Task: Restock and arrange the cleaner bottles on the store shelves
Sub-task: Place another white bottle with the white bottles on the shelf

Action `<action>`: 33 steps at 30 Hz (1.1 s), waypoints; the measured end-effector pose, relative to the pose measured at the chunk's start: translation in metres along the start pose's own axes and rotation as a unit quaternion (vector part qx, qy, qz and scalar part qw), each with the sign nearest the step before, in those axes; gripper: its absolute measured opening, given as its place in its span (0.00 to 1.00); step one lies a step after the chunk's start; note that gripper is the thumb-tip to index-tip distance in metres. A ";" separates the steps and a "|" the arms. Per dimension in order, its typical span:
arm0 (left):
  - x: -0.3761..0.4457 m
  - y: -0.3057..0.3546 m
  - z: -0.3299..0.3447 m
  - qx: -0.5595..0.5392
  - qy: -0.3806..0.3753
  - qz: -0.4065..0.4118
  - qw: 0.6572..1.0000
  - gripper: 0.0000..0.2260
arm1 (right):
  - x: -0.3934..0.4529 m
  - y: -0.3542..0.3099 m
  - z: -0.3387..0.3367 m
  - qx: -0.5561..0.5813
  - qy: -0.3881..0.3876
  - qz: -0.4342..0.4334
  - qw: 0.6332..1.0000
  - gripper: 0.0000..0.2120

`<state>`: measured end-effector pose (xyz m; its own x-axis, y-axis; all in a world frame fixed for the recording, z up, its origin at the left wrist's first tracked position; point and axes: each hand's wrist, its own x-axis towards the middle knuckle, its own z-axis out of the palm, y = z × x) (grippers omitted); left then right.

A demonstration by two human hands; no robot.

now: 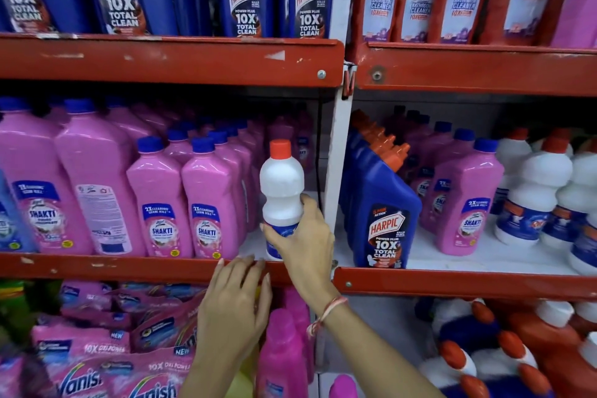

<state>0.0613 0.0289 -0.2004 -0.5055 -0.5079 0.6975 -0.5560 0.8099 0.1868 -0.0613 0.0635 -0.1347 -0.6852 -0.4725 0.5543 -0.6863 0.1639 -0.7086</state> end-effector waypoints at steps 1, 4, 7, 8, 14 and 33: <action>0.000 0.000 -0.002 -0.002 -0.003 -0.001 1.000 0.16 | 0.000 0.000 -0.002 0.011 0.002 -0.001 1.000 0.32; 0.001 0.003 -0.006 -0.006 -0.012 -0.014 1.000 0.17 | -0.002 0.000 -0.012 0.054 0.016 -0.029 0.998 0.32; 0.002 0.010 -0.010 -0.010 -0.016 -0.037 0.999 0.19 | -0.003 -0.002 -0.031 0.085 0.022 -0.076 0.993 0.34; 0.001 0.014 -0.011 -0.014 -0.014 -0.042 0.999 0.19 | -0.005 -0.002 -0.039 0.090 0.019 -0.088 0.992 0.34; -0.002 0.048 -0.019 -0.071 0.039 -0.042 0.996 0.17 | -0.013 0.011 -0.096 0.174 -0.016 -0.087 0.981 0.35; 0.034 0.266 0.045 -0.194 0.002 0.096 0.976 0.14 | 0.023 0.175 -0.313 0.067 0.054 -0.048 0.995 0.31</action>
<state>-0.1331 0.2142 -0.1579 -0.5732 -0.3344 0.7481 -0.1582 0.9409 0.2994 -0.2731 0.3521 -0.1096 -0.6450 -0.3825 0.6616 -0.7165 0.0015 -0.6976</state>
